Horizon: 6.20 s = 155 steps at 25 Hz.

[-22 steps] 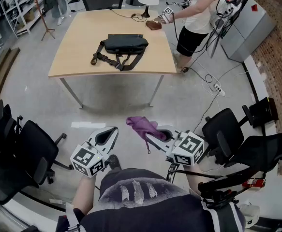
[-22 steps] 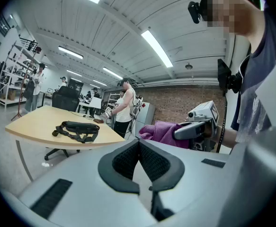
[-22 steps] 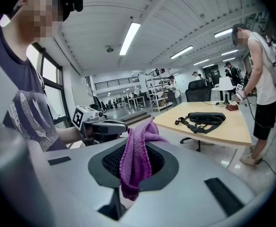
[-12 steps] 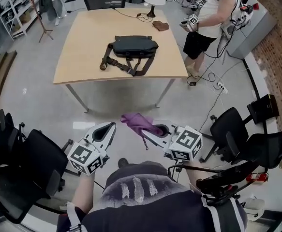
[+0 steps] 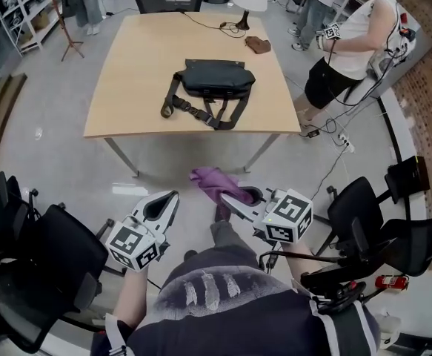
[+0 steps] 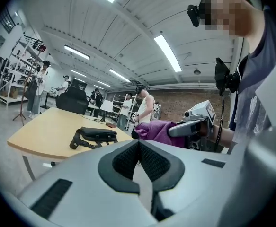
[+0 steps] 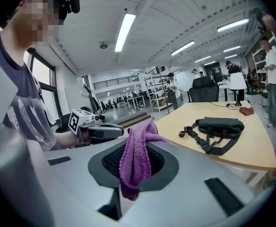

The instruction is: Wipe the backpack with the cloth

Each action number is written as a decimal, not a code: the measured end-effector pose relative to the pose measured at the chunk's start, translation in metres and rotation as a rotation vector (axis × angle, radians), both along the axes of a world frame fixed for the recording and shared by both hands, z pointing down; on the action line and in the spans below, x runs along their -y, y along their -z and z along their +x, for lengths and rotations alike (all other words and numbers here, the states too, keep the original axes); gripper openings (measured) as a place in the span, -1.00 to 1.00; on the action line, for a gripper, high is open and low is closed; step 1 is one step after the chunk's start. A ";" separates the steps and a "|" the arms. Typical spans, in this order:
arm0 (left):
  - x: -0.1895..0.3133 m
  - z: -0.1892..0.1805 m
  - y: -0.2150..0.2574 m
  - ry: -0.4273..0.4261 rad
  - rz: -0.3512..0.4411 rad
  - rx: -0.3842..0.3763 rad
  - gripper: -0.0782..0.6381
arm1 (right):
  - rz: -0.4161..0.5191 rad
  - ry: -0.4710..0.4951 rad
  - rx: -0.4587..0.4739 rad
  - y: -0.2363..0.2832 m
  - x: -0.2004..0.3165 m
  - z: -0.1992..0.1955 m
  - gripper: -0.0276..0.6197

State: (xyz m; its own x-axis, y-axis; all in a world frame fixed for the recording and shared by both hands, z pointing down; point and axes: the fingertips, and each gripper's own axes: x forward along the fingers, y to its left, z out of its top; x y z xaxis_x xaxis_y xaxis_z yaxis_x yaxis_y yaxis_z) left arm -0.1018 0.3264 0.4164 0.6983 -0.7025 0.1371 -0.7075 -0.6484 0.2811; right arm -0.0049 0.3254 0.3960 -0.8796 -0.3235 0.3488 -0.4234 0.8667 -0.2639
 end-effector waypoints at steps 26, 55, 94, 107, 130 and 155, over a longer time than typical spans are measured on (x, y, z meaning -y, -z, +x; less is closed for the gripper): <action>0.313 0.095 0.000 0.035 -0.064 0.114 -0.76 | 0.028 -0.185 -0.298 -0.087 0.405 0.176 -0.82; 0.466 -0.057 -0.038 -0.178 -0.137 0.048 -0.76 | -0.151 -0.324 -0.771 -0.217 0.547 0.074 -0.82; 0.469 -0.075 -0.041 0.045 -0.167 0.091 -0.76 | -0.108 -0.012 -0.611 -0.234 0.592 -0.109 -0.82; 0.477 -0.050 -0.039 -0.016 -0.165 0.100 -0.76 | -0.021 -0.012 -0.686 -0.232 0.603 -0.060 -0.82; 0.480 -0.024 -0.034 -0.062 -0.160 0.103 -0.76 | -0.033 -0.209 -0.932 -0.227 0.630 0.140 -0.82; 0.487 -0.045 -0.039 -0.003 -0.194 0.135 -0.76 | -0.095 -0.364 -0.942 -0.262 0.691 0.125 -0.82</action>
State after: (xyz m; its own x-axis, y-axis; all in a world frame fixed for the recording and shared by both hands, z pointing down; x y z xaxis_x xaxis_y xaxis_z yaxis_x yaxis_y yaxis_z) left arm -0.1466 -0.1608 0.4552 0.6664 -0.6518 0.3620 -0.7454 -0.5935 0.3036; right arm 0.1199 -0.3660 0.6580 -0.0864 -0.4522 0.8877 -0.7288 0.6362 0.2532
